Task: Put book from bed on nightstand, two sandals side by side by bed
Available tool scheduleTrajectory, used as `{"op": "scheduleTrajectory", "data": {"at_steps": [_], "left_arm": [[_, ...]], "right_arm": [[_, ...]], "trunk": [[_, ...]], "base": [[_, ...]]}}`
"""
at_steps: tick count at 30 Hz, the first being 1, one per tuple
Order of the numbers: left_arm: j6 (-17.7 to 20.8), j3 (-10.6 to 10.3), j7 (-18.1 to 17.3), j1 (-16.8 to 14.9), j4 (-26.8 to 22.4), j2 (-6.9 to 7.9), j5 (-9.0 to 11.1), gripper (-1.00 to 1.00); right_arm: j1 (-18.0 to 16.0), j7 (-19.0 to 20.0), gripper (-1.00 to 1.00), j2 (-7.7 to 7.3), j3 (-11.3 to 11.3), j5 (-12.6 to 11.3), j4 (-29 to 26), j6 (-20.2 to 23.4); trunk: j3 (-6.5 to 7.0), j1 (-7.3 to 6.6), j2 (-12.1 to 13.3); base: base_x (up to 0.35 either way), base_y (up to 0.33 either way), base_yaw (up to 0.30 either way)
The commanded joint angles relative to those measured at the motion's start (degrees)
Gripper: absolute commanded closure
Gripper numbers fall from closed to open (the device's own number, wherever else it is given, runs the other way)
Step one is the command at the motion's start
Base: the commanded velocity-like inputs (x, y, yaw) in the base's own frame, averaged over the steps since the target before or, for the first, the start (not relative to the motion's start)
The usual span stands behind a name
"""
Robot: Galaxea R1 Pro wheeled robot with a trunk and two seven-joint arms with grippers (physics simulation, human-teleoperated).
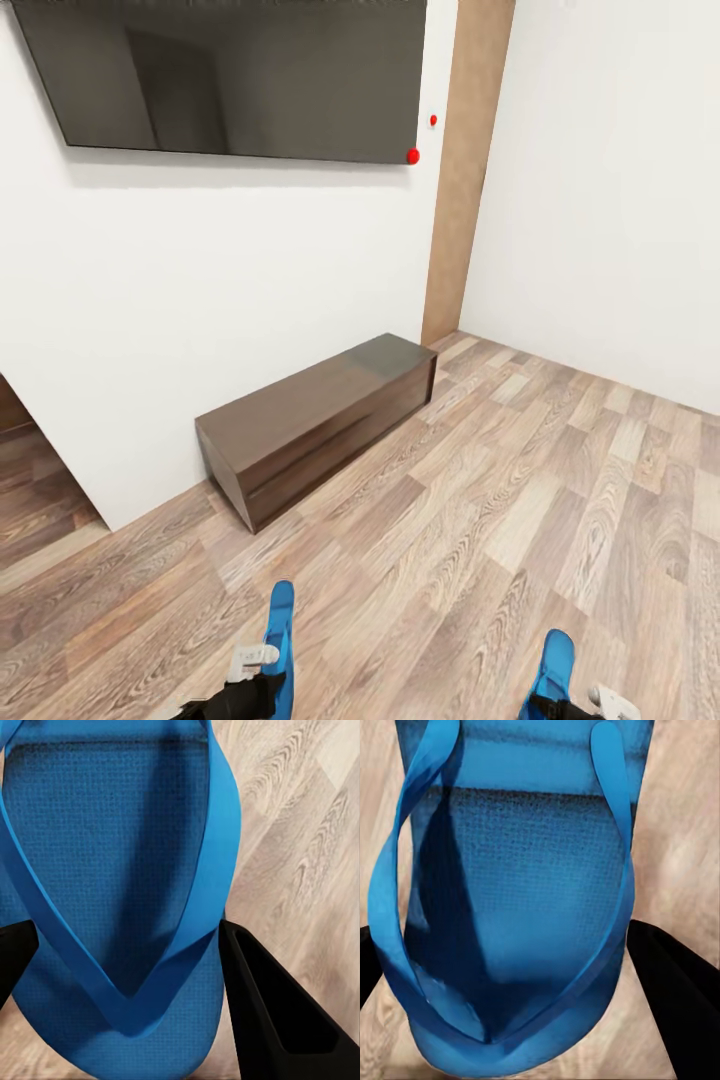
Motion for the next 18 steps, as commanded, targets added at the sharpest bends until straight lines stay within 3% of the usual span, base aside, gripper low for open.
{"op": "scheduleTrajectory", "data": {"at_steps": [1, 3, 6, 15, 18], "left_arm": [[-0.23, 0.45, -0.37, -0.04, 0.57, -0.01, -0.13, 1.00], [-0.41, 0.43, -0.45, -0.04, 1.09, -0.01, -0.18, 1.00], [-0.51, 0.41, -0.51, -0.04, 1.37, -0.01, -0.21, 1.00], [-0.67, 0.38, -0.44, 0.01, 1.53, -0.06, -0.13, 1.00], [-1.15, 0.37, -0.38, 0.04, 1.54, -0.09, -0.11, 1.00]], "right_arm": [[0.00, 5.61, 1.00, 0.00, -0.38, -0.09, 0.16, 0.53], [0.00, 12.85, 1.00, 0.01, -0.35, 0.05, 0.34, 0.47], [0.00, 17.15, 1.00, 0.01, -0.32, 0.12, 0.38, 0.49], [0.00, 17.99, 1.00, 0.10, -0.27, 0.61, 0.71, 0.35], [0.00, 17.95, 1.00, 0.10, -0.26, 0.66, 3.74, 0.30]], "trunk": [[0.13, -0.24, 0.40], [0.49, -0.67, 1.20], [1.03, -1.33, 2.40], [2.65, -3.31, 6.01], [2.65, -3.31, 6.01]], "base": [[0.000, 0.000, 0.000], [0.000, 0.000, 0.000], [0.000, 0.000, 0.000], [0.000, 0.000, 0.000], [0.000, 0.000, 0.000]]}}
